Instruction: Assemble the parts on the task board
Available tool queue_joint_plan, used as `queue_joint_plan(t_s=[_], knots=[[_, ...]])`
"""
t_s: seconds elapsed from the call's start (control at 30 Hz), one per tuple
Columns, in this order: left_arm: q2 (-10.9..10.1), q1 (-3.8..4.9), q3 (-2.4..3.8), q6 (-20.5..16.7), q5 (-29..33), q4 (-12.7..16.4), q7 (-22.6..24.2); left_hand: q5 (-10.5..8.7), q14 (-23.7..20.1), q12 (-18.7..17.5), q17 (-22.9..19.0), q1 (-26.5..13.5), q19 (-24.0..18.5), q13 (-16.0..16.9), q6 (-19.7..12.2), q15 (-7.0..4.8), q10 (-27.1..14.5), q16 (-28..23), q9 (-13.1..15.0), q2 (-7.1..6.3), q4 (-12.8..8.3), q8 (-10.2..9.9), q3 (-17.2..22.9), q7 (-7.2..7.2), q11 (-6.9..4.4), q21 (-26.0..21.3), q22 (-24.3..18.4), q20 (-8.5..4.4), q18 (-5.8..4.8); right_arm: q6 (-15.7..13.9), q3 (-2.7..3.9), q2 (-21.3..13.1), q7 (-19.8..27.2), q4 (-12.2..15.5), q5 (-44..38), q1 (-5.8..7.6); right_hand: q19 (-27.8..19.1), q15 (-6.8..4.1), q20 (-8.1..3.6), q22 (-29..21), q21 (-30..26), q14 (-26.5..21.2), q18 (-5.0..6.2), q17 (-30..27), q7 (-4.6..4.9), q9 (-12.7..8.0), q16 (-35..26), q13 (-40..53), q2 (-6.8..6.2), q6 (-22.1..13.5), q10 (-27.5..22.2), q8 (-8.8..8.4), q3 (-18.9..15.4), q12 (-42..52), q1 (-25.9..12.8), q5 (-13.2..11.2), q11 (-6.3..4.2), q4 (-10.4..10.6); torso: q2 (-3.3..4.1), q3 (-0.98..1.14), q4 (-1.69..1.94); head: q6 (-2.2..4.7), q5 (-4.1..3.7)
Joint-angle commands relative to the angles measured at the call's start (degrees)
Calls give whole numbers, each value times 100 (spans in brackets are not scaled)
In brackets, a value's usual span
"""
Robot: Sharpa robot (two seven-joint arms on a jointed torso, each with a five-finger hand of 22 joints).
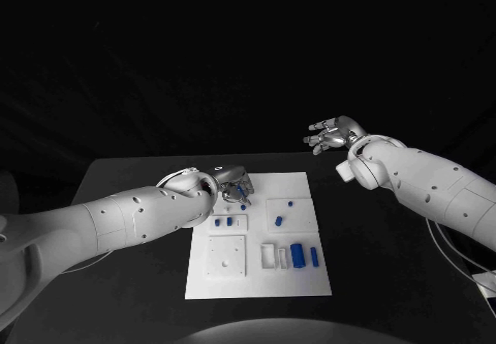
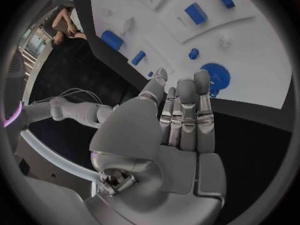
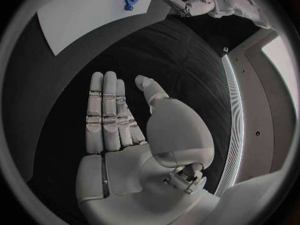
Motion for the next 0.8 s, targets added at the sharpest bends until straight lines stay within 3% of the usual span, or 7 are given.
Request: queue_joint_plan(t_s=[0.03,0.07,0.17,0.33,0.43,0.8], knots=[[83,7,-57,214,-506,-104,143,108,-33,-18,-86,23,-25,-4,17,14,-53,12,-76,-67,1,-13,189,-12,-7,-53,20,28,59,30,3,16,34,-3,17,-1,-2,-4,0,-8,-6,-9,-22,-5,-10,4,-36,-4,20,40,5,22,30,-21,-32,18,2,-9,5,3,-8,-9,-14],[110,7,-85,227,-550,-144,153,221,-61,-16,-105,8,-44,-2,53,14,-89,8,-80,-92,4,-9,223,-23,-4,-65,25,26,54,29,3,22,33,-4,16,-1,-2,-4,0,-8,-6,-9,-22,-5,-10,4,-36,-4,20,40,5,22,30,-21,-32,18,2,-9,8,0,-16,-3,-9],[184,6,-152,231,-701,-260,168,258,-82,-22,-190,-49,-44,-4,88,9,-66,74,-118,-201,30,-11,432,-31,-10,-88,73,20,47,31,3,29,29,-1,15,-1,4,-5,-2,-13,-4,-4,-22,-10,-12,4,-35,-11,18,45,13,22,32,-20,-42,21,0,-12,9,-2,-12,-11,-14],[256,2,-200,162,-890,-394,147,205,-262,-11,-318,-52,-143,3,-37,65,-239,28,-136,-385,86,-15,499,12,47,-201,88,65,33,31,3,31,30,6,15,-1,4,-5,-2,-13,-4,-4,-22,-10,-12,4,-35,-11,18,45,13,22,32,-20,-42,21,0,-12,2,3,0,-29,-17],[288,-3,-211,134,-949,-463,137,203,-303,-12,-578,54,-117,3,-54,75,-251,88,-121,-438,256,-11,456,9,53,-314,70,82,42,33,3,29,33,12,15,-1,4,-5,-2,-13,-4,-4,-22,-10,-12,4,-35,-11,18,45,13,22,32,-20,-42,21,0,-12,2,3,-2,-35,-16],[373,-40,-218,223,-1012,-638,209,248,-310,-16,-786,83,-68,-1,2,36,-73,249,-120,-361,278,-11,570,4,3,-374,170,54,35,53,4,25,37,49,14,-1,10,-7,-3,-20,-3,1,-22,-13,-12,4,-31,-19,19,43,18,21,31,-19,-52,22,0,-11,10,4,-11,-63,-21]])
